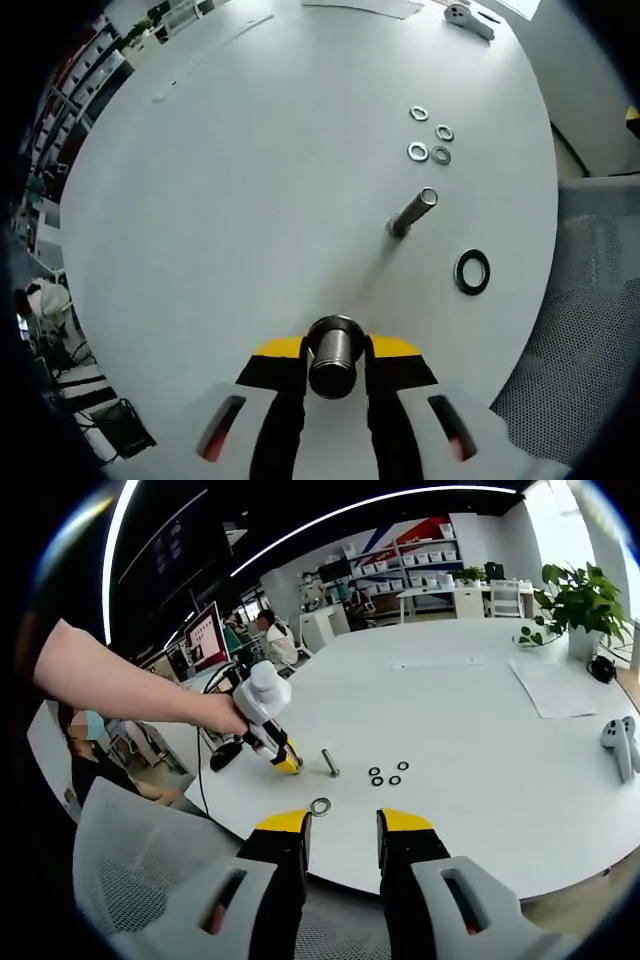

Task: Place the washer onto the threaded stud by aligning its center hole with the stud, sliding it down to the base, and recovering from edge contact or off-axis alignment until the washer reaches the visible bottom stop.

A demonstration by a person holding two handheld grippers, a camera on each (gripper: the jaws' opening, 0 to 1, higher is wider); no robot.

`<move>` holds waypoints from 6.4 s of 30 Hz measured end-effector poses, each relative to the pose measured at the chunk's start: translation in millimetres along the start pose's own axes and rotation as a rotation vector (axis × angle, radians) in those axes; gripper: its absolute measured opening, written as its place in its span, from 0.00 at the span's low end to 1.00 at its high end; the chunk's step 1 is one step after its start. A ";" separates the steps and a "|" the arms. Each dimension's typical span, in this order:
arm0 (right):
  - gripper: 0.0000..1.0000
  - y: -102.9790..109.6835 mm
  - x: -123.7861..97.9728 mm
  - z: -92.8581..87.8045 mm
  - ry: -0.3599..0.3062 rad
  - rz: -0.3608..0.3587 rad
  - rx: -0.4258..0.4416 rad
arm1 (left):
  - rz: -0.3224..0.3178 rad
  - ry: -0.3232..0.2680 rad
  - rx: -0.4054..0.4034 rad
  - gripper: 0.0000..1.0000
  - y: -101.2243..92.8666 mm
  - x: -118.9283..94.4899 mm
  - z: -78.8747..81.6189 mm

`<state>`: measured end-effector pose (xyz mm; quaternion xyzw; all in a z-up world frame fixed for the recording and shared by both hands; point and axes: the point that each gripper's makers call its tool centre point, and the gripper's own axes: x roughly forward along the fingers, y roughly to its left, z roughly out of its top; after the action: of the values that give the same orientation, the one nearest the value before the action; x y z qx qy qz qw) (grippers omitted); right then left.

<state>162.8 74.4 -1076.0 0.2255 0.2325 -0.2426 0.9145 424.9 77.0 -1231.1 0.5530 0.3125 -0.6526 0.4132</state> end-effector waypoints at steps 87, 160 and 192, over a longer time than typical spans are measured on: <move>0.28 12.5 3.8 -5.0 0.026 0.065 -0.031 | -0.056 -0.235 -0.211 0.25 -93.1 -17.8 17.0; 0.28 8.5 2.5 -1.3 0.005 0.046 -0.016 | -0.028 -0.035 -0.104 0.20 -84.5 -3.4 -44.4; 0.28 9.7 -0.2 1.7 -0.005 0.049 -0.013 | -0.039 0.003 -0.095 0.26 -81.7 2.0 -40.8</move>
<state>168.5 81.2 -1071.6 0.2243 0.2260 -0.2191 0.9223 371.5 149.7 -1244.9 0.5276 0.3546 -0.6441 0.4255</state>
